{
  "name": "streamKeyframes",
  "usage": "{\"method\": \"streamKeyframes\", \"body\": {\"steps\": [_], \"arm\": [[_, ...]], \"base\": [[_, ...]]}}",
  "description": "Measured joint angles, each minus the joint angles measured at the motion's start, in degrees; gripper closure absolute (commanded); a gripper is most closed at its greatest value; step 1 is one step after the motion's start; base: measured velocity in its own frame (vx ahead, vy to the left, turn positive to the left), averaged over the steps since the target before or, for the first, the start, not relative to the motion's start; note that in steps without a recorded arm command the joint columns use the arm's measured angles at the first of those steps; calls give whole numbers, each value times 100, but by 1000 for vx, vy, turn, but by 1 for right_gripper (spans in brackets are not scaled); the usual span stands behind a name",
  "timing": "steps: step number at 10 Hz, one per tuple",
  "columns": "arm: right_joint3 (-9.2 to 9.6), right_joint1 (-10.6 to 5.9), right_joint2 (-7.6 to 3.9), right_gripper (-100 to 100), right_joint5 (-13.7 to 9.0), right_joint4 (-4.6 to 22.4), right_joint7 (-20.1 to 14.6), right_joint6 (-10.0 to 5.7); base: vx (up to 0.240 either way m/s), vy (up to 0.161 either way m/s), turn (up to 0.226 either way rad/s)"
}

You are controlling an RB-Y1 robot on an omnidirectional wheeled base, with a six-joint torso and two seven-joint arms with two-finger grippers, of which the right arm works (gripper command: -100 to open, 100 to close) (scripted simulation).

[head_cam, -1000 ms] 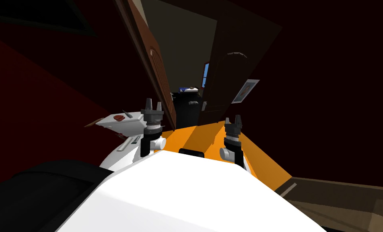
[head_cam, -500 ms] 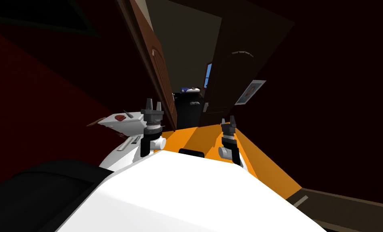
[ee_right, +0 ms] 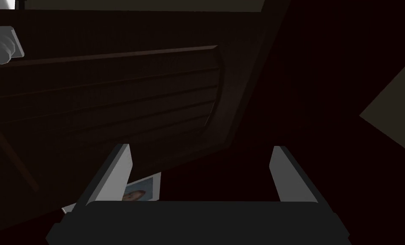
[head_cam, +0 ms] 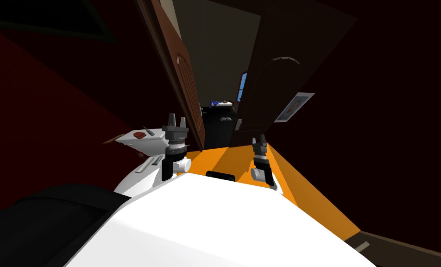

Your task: Push the door open

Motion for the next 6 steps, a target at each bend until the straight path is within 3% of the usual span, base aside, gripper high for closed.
{"method": "streamKeyframes", "body": {"steps": [6], "arm": [[156, -433, -401, -100, -234, 956, -247, -4]], "base": [[87, -28, 87]]}}
